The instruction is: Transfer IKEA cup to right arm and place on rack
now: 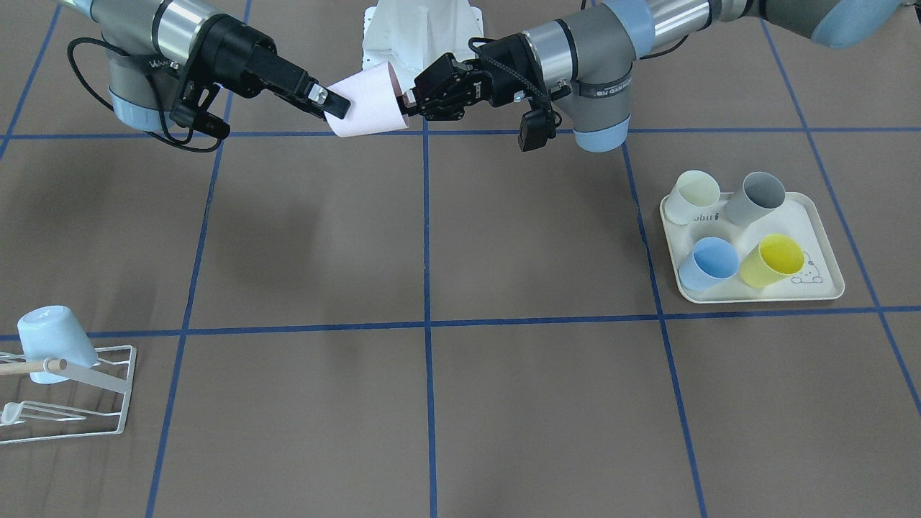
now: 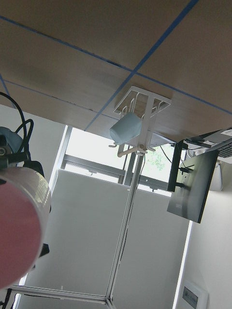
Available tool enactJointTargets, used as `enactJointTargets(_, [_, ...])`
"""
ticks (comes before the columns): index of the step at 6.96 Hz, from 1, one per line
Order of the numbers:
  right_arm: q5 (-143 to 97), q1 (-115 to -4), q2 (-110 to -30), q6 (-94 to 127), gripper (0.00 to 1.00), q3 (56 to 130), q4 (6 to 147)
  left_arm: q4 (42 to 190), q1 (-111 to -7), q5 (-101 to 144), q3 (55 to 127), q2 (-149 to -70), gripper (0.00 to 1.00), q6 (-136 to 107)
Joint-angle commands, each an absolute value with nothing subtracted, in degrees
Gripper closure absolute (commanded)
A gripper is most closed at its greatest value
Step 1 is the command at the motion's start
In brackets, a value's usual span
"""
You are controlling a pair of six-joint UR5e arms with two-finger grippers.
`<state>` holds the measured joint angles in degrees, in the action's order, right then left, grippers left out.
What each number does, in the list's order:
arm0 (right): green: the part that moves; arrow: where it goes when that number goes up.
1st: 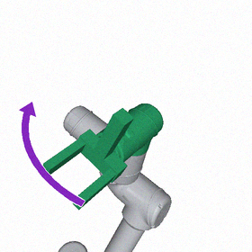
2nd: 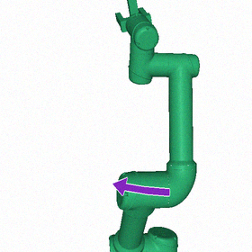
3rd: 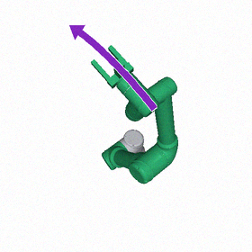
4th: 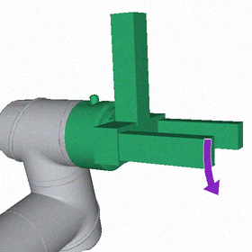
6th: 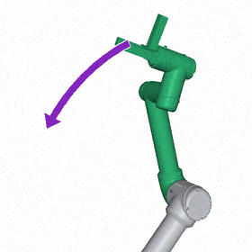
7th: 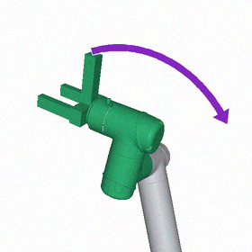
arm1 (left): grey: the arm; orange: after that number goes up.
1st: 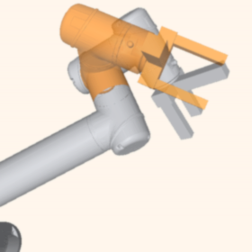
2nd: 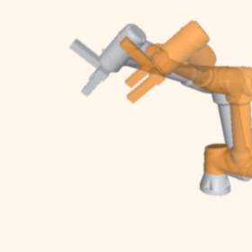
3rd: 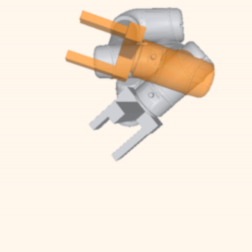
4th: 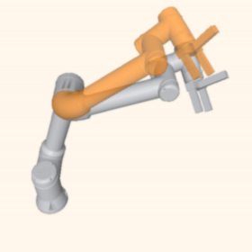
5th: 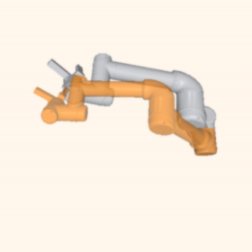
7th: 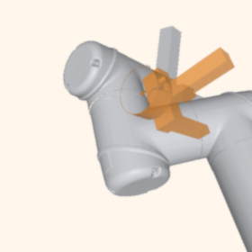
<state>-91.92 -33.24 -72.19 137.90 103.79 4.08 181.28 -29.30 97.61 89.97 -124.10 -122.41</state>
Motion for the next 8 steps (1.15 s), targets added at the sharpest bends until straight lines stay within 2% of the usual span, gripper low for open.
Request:
enactJointTargets(1, [-91.05, -33.13, -72.42, 137.9, 1.0, 103.97, 3.87, 181.14, -29.27, 97.56, 90.18, -124.1, 0.41, -122.26])
enactJointTargets(2, [-90.97, -33.13, -72.86, 137.9, 1.0, 104.24, 3.87, 181.06, -29.27, 97.56, 90.44, -124.1, 0.3, -122.17])
enactJointTargets(3, [-91.05, -33.22, -73.04, 137.81, 1.0, 104.24, 3.78, 181.05, -29.44, 97.56, 90.44, -124.1, 0.27, -122.08])
enactJointTargets(4, [-91.05, -33.48, -73.91, 137.03, 1.0, 104.93, 3.78, 180.88, -30.05, 97.56, 90.44, -123.93, 0.2, -121.73])
enactJointTargets(6, [-91.06, -35.67, -79.6, 126.3, 1.0, 106.61, 4.04, 180.44, -32.07, 97.73, 90.18, -123.14, 0.19, -120.42])
enactJointTargets(8, [-91.58, -43.12, -89.77, 107.66, 1.0, 106.96, 4.57, 179.05, -33.48, 97.73, 89.83, -122.52, 0.19, -115.93])
